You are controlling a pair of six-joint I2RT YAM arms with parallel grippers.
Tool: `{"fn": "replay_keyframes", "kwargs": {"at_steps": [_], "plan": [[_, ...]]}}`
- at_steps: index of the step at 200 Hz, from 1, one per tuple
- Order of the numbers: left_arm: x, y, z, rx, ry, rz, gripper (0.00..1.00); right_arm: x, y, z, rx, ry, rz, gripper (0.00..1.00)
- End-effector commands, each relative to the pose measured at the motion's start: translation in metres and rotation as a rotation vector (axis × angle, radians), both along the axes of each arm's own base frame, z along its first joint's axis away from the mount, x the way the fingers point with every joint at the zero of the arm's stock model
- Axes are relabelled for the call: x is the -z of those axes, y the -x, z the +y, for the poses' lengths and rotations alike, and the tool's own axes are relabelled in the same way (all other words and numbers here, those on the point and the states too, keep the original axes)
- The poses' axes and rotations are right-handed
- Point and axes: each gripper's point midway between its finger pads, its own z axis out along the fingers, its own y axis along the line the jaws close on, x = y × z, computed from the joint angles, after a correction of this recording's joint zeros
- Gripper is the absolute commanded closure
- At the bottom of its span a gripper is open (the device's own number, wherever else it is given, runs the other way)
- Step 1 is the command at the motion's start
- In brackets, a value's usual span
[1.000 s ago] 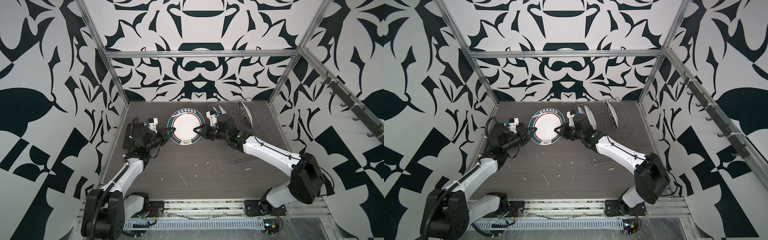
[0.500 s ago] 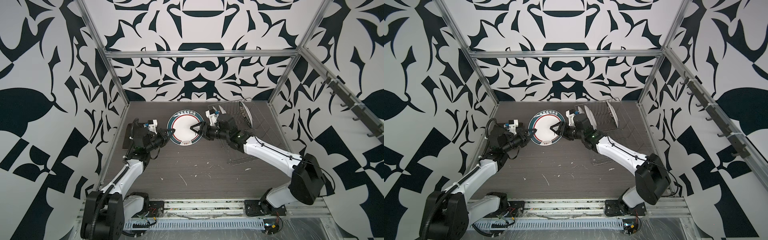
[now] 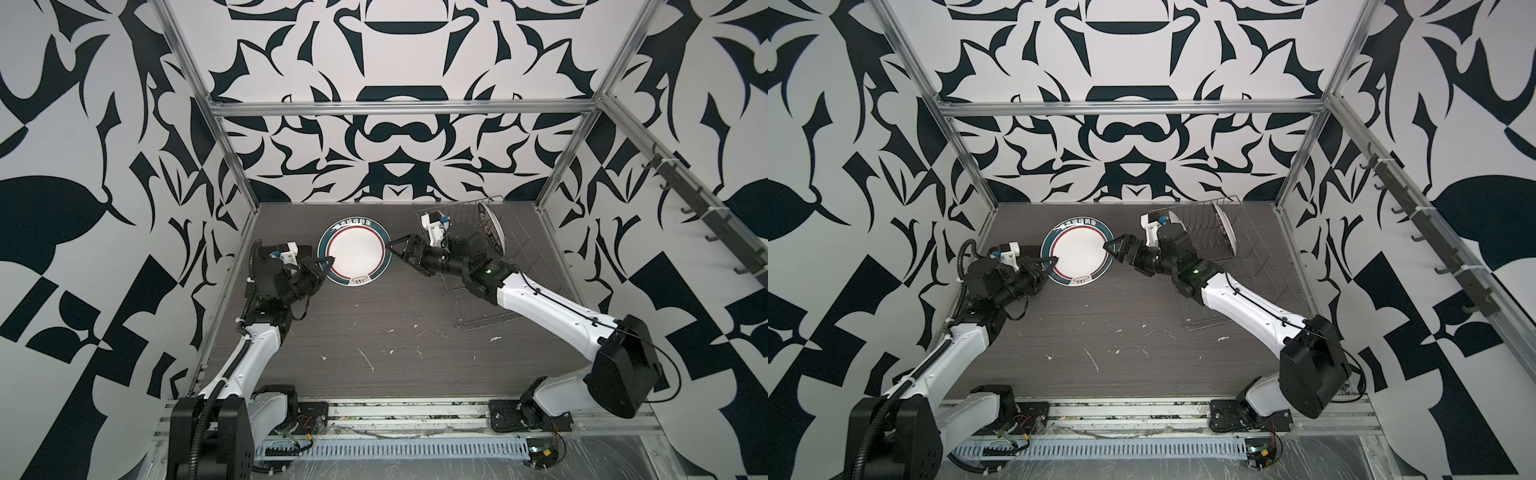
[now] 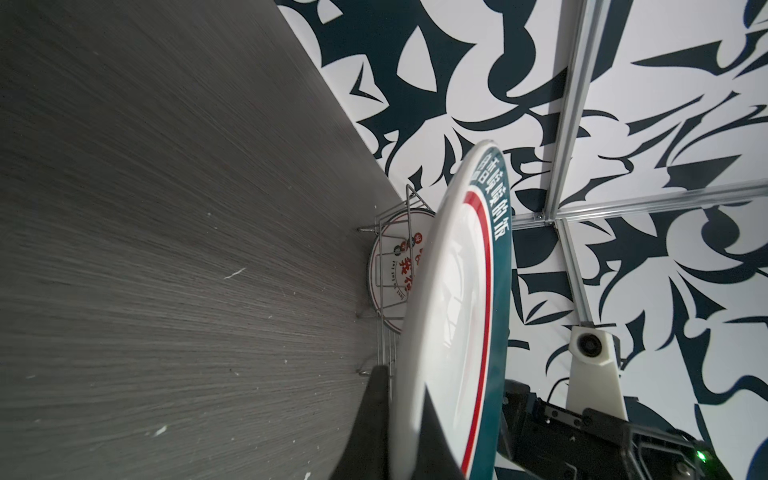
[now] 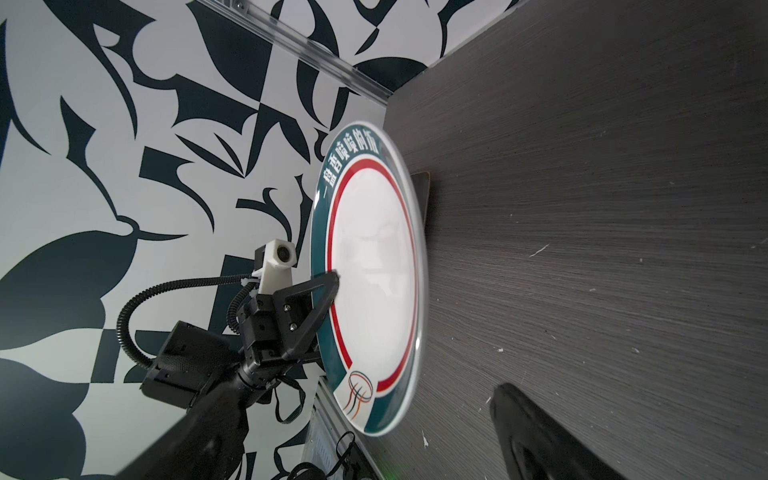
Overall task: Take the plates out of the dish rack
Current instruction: 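Lower the plate onto the table with the left gripper while the right releases, then hold the plate down with the left gripper while the right moves to the rack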
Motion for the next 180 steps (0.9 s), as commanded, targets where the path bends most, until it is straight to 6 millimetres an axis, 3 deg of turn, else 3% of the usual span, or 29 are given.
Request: {"fn": "replay_keyframes", "kwargs": {"at_steps": [1, 73, 180], "plan": [[-0.003, -0.001, 0.014, -0.035, -0.023, -0.027, 1.0, -0.018, 0.004, -0.008, 0.002, -0.01, -0.06, 0.01], [0.021, -0.005, 0.019, -0.032, -0.031, 0.043, 1.0, -0.017, 0.0, -0.026, 0.044, 0.06, -0.081, 0.01], [0.069, -0.021, 0.029, -0.062, -0.118, 0.146, 1.0, -0.016, 0.001, -0.076, 0.183, 0.306, -0.164, 0.01]]}}
